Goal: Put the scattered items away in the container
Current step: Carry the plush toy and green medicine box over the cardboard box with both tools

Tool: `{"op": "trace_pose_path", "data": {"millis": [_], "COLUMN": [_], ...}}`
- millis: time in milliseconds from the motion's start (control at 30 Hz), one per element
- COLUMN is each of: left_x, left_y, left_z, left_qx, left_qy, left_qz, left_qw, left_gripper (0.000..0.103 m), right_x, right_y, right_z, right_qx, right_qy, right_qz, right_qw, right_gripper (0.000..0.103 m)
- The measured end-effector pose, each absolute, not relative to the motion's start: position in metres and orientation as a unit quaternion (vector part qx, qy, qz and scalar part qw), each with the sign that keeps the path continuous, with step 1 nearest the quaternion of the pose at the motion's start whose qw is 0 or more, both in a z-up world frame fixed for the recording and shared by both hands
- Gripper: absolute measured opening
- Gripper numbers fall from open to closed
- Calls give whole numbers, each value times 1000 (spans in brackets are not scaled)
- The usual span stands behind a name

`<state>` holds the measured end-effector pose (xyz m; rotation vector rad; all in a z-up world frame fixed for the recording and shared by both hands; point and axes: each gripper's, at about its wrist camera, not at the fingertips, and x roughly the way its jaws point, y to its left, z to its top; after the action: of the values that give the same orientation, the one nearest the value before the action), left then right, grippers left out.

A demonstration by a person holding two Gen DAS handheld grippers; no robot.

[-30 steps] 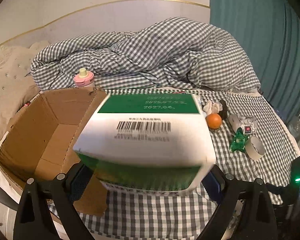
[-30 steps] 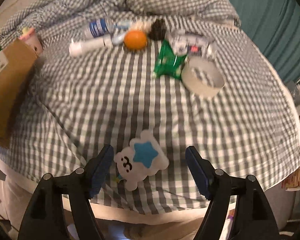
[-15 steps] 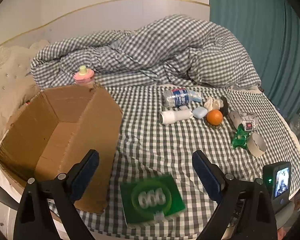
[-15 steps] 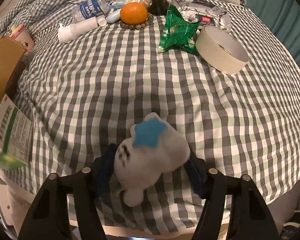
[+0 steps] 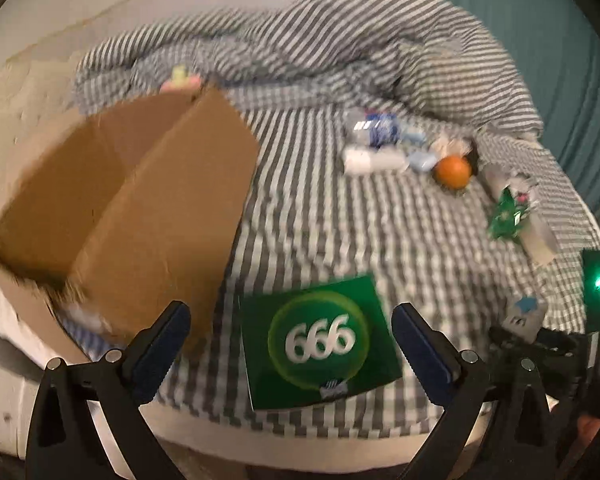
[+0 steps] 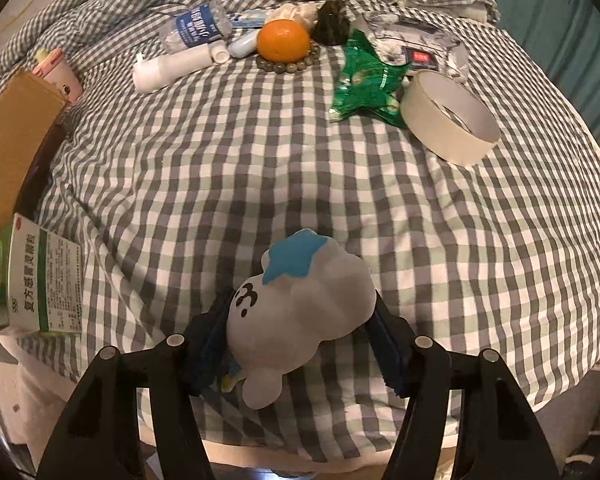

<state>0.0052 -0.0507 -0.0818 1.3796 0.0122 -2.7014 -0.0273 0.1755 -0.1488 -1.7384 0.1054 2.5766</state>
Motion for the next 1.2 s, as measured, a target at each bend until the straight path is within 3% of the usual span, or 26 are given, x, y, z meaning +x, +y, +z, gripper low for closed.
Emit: {"op": "trace_pose_path", "data": {"millis": [267,433,667,767,933,1200], "left_x": [-6,2,-14,-14,-8,1], "left_y": [-55,-40,-47,-47,-42,-37], "left_z": [-107,-103,-139,-146,-136,-68], "left_qx": [463,463,511,507,491,414], "left_qy": [49,25,52,41,17,-9], "left_qz": [-884,-886,-858,-860,-871,-909], "left_qw": [46,28,22,29,32,37], "left_gripper": [103,103,103,98,96,96], "right_x": [-25,-26,-22,-19,-11,-3], "right_y": [172,175,170,167,156,138], "right_z": [-146,-142,-139,-134,-105,-31], "right_qx": [-557,-553,-550,-546,-524,-462], "right_qy": [25,29,25,23,16,7], "right_qz": [830,833,835,838,852,887], "right_qw": [13,15,9,5,-7,-29], "right_gripper": [63,63,63,63,63,63]}}
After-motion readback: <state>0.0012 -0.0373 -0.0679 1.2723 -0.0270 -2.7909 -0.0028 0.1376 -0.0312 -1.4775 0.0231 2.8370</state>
